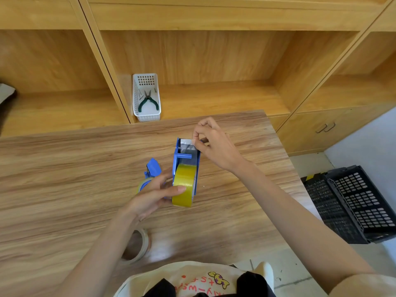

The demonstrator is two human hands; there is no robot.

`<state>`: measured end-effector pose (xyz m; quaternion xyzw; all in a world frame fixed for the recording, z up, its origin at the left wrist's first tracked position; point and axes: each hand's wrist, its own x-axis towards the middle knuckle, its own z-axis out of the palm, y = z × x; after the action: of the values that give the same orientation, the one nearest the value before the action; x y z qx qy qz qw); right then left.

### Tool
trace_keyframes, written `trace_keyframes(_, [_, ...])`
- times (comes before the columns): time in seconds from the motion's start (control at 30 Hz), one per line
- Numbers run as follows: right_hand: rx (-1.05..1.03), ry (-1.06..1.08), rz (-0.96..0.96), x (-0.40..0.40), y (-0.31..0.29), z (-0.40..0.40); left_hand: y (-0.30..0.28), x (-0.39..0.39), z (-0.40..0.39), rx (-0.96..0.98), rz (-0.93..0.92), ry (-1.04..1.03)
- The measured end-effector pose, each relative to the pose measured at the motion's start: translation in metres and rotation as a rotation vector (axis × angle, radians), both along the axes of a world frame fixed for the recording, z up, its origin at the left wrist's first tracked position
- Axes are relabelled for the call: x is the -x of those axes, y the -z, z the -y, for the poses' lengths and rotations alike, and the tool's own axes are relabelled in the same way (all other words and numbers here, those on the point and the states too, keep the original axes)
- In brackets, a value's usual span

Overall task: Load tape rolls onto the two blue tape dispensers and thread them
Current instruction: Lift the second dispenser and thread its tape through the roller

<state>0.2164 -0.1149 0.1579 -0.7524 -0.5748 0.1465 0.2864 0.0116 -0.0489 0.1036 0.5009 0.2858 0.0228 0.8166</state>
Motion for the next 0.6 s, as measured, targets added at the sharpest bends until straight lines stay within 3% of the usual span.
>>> trace_keyframes(0.17, [-0.005, 0.007, 0.126, 0.007, -0.003, -0.004, -0.009, -0.012, 0.001, 0.165, -0.090, -0.084])
trace_keyframes(0.33, [0.009, 0.008, 0.181, 0.011, -0.003, -0.008, -0.013, -0.025, 0.007, 0.128, -0.179, -0.197])
trace_keyframes(0.6, [-0.007, 0.145, 0.088, -0.005, -0.001, -0.016, -0.007, -0.010, 0.007, 0.141, -0.025, -0.113])
